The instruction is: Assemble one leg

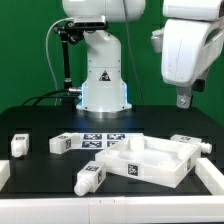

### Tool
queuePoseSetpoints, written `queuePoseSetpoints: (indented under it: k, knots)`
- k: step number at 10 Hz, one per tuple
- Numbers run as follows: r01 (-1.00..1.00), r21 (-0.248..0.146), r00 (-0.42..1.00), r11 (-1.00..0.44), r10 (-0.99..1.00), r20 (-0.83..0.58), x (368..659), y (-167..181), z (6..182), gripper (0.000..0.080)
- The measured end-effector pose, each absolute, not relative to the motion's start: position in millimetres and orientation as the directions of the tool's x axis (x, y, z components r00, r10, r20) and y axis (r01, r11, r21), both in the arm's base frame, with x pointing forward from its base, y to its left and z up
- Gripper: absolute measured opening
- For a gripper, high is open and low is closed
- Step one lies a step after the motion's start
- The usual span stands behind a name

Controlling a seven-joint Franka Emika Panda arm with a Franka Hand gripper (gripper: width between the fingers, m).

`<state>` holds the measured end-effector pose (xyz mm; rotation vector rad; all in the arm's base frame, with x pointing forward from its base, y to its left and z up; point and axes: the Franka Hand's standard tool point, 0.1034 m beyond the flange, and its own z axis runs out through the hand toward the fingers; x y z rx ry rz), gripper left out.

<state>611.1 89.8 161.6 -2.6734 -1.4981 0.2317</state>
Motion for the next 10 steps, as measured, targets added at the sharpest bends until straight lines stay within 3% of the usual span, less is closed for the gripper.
queuePoseSetpoints:
  k: [3, 5, 6, 9, 10]
  knots:
    - [0.769, -0.096, 0.626, -0.631, 0.775, -0.082, 613.9, 31.6, 152.2, 0.065]
    - [0.747, -0.136, 0.642, -0.651, 0.759, -0.103, 601.6, -1.6, 128.2, 0.065]
    - [0.756, -0.164, 0.625, -0.634, 0.773, -0.109, 603.5, -0.9, 130.9, 0.065]
    - [0.744, -0.154, 0.641, -0.65, 0.76, -0.107, 605.9, 0.2, 131.0, 0.065]
    - [0.647, -0.14, 0.743, -0.749, 0.661, -0.103, 607.5, -0.4, 128.3, 0.065]
